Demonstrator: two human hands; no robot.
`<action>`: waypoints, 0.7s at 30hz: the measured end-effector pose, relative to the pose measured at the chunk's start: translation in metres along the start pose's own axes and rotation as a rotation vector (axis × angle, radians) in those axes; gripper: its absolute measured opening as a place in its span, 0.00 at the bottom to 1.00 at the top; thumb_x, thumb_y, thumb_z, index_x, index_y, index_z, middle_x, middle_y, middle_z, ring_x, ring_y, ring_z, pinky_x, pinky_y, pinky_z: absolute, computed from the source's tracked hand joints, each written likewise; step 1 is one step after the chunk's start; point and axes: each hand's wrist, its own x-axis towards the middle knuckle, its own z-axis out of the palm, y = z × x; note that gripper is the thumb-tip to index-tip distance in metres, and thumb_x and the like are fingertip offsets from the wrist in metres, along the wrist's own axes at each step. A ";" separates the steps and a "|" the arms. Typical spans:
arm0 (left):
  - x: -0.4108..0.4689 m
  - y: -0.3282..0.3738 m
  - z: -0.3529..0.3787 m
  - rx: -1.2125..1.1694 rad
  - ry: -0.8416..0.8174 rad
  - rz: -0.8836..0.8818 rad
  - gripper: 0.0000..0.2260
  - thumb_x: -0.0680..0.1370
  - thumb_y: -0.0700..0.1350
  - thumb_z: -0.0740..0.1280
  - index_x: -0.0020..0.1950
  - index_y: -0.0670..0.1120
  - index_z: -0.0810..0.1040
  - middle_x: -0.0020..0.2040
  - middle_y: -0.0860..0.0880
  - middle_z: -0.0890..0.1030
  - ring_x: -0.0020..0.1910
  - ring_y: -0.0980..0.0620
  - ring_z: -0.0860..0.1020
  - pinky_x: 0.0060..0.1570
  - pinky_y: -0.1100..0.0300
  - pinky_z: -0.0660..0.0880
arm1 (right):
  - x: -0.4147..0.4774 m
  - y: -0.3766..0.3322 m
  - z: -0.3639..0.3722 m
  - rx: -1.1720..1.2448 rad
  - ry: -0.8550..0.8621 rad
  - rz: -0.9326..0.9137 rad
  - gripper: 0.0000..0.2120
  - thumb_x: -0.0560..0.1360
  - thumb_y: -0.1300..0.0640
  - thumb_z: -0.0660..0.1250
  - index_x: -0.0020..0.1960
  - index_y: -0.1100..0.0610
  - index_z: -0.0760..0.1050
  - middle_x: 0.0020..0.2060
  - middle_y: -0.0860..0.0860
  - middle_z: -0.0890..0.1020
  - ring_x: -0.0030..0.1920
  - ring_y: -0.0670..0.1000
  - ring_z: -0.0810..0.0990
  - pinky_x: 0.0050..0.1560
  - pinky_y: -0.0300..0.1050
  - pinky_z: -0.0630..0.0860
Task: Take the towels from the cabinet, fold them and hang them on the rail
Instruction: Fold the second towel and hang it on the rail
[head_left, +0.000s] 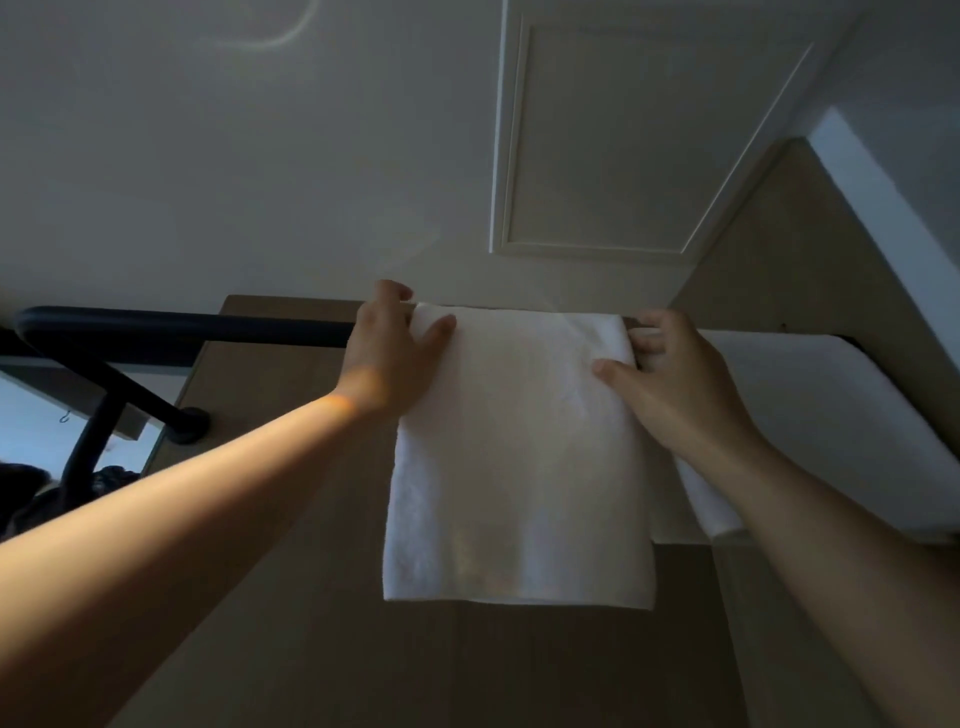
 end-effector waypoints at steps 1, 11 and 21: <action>-0.004 -0.001 -0.003 -0.015 0.003 -0.013 0.24 0.77 0.53 0.68 0.68 0.42 0.68 0.64 0.44 0.73 0.51 0.53 0.70 0.47 0.63 0.67 | -0.004 0.001 -0.002 0.001 -0.004 0.017 0.26 0.73 0.53 0.73 0.67 0.54 0.69 0.47 0.43 0.76 0.45 0.42 0.77 0.40 0.33 0.68; -0.032 -0.005 -0.032 -0.276 -0.307 -0.242 0.17 0.76 0.52 0.70 0.45 0.36 0.83 0.41 0.42 0.85 0.42 0.40 0.83 0.48 0.46 0.80 | -0.009 0.002 -0.012 0.016 -0.189 0.161 0.24 0.77 0.47 0.65 0.48 0.71 0.78 0.40 0.66 0.81 0.37 0.57 0.78 0.39 0.46 0.72; 0.014 0.021 -0.003 0.096 -0.106 -0.093 0.22 0.77 0.50 0.68 0.27 0.44 0.66 0.25 0.50 0.66 0.25 0.53 0.65 0.23 0.62 0.58 | 0.038 -0.008 -0.003 -0.365 0.018 0.060 0.19 0.79 0.48 0.64 0.38 0.62 0.72 0.41 0.64 0.78 0.45 0.61 0.78 0.40 0.45 0.63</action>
